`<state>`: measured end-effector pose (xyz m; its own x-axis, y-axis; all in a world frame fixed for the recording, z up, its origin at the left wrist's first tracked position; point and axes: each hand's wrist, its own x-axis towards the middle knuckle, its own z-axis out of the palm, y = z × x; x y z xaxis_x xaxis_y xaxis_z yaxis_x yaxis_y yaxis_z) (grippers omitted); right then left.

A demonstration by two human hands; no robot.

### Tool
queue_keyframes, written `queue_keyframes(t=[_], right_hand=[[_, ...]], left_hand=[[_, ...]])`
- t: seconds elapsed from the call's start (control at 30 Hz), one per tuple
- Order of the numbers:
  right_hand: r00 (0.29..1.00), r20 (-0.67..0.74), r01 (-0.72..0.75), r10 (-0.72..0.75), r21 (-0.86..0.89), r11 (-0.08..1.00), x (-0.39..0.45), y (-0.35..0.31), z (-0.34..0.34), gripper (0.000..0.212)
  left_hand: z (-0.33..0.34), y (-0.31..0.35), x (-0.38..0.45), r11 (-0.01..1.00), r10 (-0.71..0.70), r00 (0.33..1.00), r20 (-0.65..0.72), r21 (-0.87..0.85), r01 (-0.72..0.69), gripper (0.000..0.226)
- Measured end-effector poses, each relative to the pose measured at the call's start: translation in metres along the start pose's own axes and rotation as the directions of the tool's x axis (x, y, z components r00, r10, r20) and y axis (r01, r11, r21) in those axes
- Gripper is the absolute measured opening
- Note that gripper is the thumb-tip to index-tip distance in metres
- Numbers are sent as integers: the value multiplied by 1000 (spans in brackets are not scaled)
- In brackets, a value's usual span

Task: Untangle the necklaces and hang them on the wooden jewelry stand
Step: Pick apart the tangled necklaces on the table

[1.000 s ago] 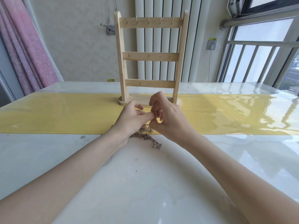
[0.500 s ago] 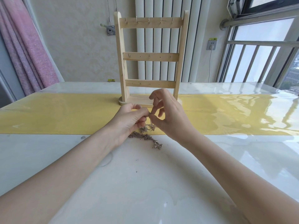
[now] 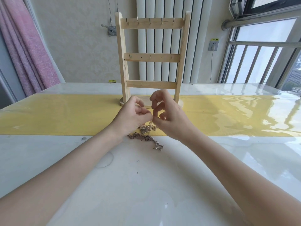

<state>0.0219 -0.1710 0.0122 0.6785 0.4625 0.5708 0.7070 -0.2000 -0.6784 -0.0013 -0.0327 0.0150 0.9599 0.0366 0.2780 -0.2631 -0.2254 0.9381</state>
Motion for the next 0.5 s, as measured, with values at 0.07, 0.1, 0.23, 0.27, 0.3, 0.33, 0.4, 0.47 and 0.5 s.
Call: queue_keyframes(t=[0.07, 0.1, 0.23, 0.27, 0.3, 0.33, 0.4, 0.47, 0.5], right_hand=[[991, 31, -134, 131, 223, 965, 0, -3, -3, 42], [983, 47, -185, 179, 317, 930, -1, -3, -5, 42], [954, 112, -295, 277, 500, 814, -2, -2, -8, 44], [952, 117, -302, 283, 508, 807, -2, -2, -8, 43], [951, 117, -306, 287, 504, 808, -2, -2, -8, 42], [950, 113, -308, 291, 497, 811, -2, -2, -8, 41], [948, 105, -312, 301, 499, 809, -1, -2, -9, 40], [945, 117, -320, 306, 528, 787, 0, 0, -10, 40], [944, 122, -323, 307, 538, 779, 0, 1, -10, 40]], left_hand=[[-1, 0, 0, 999, -14, 1000, 18, -47, 15, 31], [-1, -1, 0, 997, -28, 999, 29, -76, 30, 32], [0, -4, 1, 966, -105, 992, 72, -231, 119, 33], [1, -4, 1, 955, -123, 989, 80, -262, 140, 34], [2, -4, 1, 946, -137, 987, 84, -283, 156, 34], [2, -4, 1, 939, -148, 985, 87, -299, 168, 33], [2, -4, 1, 923, -166, 981, 100, -335, 190, 33], [2, -4, 1, 902, -183, 977, 108, -378, 211, 34], [1, -4, 1, 895, -186, 977, 108, -392, 214, 31]])
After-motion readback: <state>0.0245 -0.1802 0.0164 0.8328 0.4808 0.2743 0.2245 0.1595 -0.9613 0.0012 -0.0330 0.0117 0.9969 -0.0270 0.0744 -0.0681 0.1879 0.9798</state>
